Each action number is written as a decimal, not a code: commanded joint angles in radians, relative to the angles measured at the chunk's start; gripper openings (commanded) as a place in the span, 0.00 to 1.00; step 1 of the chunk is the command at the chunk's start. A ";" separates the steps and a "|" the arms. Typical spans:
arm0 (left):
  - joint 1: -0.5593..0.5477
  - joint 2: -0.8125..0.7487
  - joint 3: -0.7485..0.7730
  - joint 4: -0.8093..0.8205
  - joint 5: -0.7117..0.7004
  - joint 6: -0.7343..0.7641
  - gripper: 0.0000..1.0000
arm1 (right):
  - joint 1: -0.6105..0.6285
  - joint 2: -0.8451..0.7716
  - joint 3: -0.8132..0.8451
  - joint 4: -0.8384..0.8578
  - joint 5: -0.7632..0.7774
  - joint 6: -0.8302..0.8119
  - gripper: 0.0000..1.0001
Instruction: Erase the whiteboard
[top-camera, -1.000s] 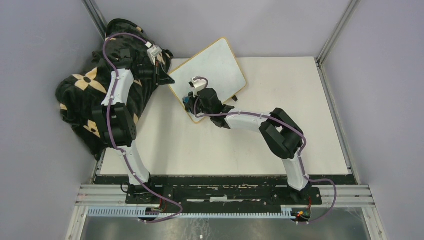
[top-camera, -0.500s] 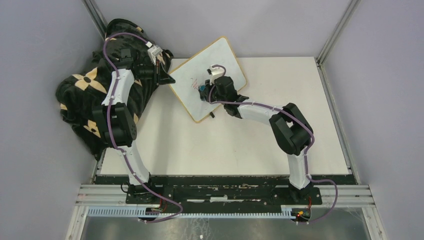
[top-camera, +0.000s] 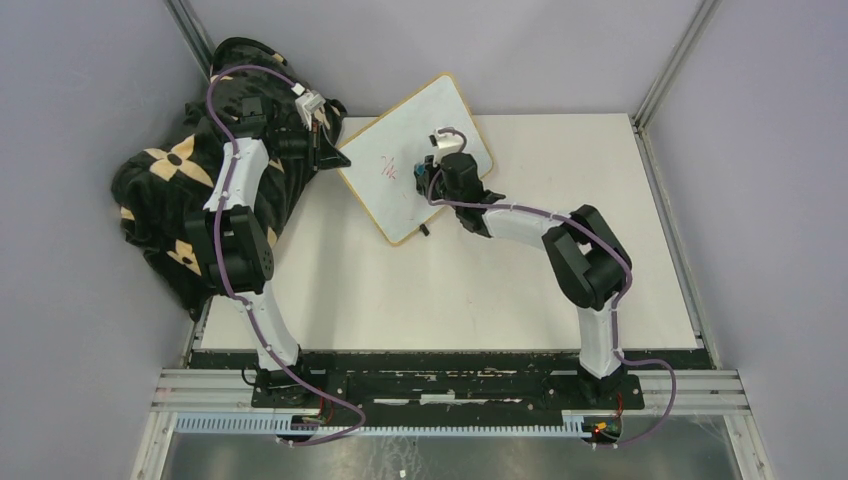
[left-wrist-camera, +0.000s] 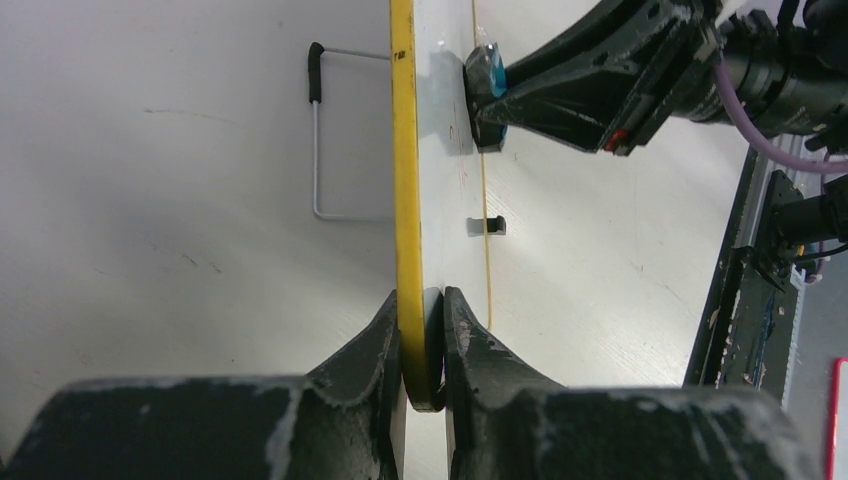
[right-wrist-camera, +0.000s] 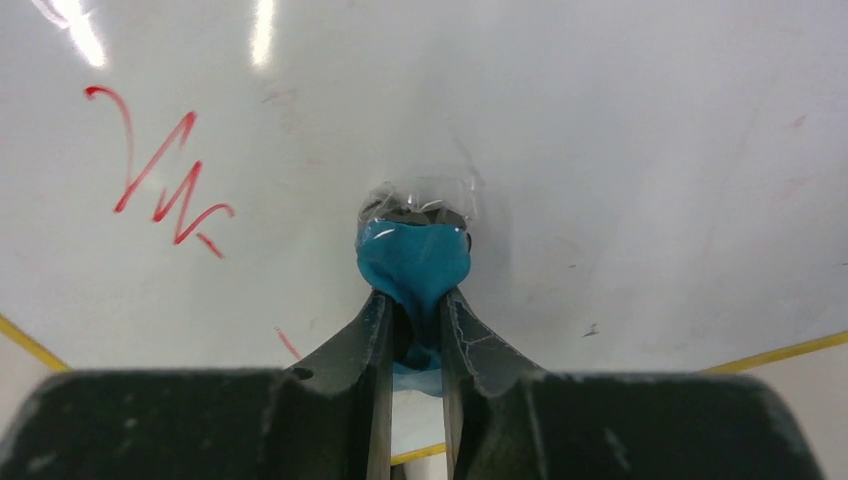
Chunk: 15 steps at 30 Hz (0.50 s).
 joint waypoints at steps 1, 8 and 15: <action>-0.030 0.012 -0.013 -0.024 -0.055 0.059 0.03 | 0.106 0.006 -0.024 0.036 -0.032 0.014 0.01; -0.029 0.012 -0.009 -0.024 -0.054 0.056 0.03 | 0.161 0.014 -0.040 0.052 -0.010 0.016 0.01; -0.030 0.010 -0.015 -0.023 -0.055 0.059 0.03 | 0.089 0.031 -0.020 0.005 0.033 0.021 0.01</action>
